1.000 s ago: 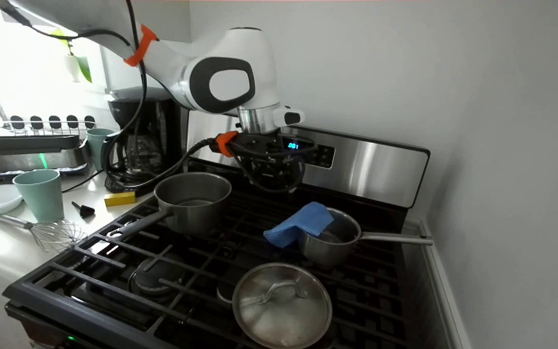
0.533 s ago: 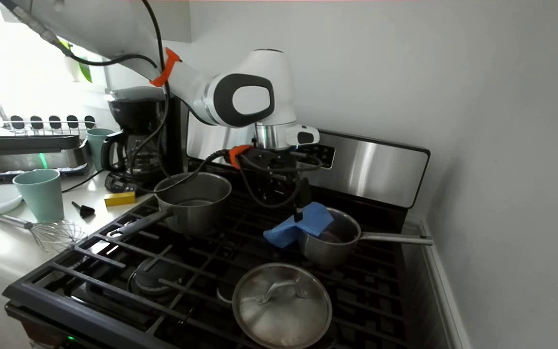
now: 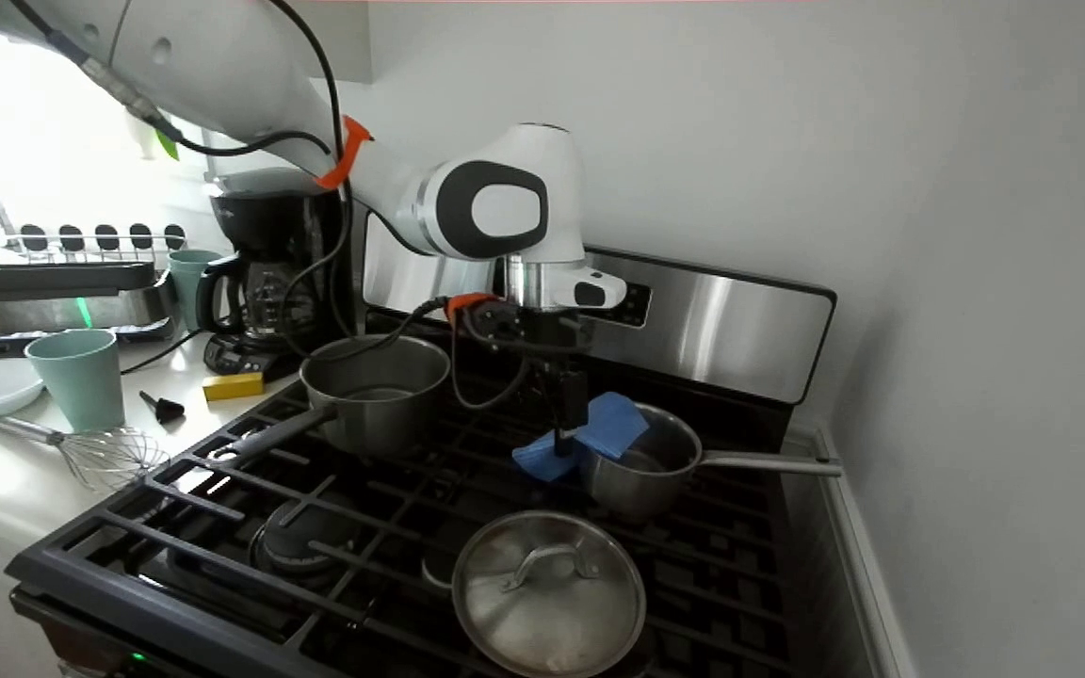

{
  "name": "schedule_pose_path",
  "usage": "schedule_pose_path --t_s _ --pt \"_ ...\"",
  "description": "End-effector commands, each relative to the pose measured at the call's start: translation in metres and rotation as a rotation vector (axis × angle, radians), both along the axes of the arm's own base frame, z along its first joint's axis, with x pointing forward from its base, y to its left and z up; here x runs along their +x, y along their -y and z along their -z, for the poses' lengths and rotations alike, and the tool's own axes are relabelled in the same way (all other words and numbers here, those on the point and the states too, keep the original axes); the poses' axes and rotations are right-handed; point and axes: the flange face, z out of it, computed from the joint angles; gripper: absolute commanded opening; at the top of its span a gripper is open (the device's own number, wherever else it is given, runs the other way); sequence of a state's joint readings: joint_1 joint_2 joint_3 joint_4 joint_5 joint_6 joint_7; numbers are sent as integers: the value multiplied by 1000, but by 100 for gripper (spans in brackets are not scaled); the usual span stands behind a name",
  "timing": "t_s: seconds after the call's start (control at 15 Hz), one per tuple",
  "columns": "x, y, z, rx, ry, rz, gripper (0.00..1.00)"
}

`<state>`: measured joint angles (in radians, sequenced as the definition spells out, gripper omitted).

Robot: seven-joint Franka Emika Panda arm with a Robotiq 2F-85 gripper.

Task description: Put the blue cloth on the counter, pick up the cup on the left and pour the contents into the two pots on the stove

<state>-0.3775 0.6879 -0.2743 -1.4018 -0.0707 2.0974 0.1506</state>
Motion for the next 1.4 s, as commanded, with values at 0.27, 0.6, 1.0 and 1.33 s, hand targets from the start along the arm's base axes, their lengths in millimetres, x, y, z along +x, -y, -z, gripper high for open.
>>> schedule_pose_path --t_s 0.27,0.6,1.0,1.33 --pt "13 8 14 8 35 102 41" --pt "17 9 5 18 63 120 5" --pt "22 -5 -30 12 106 97 1" --pt "26 -41 -92 25 178 13 1"
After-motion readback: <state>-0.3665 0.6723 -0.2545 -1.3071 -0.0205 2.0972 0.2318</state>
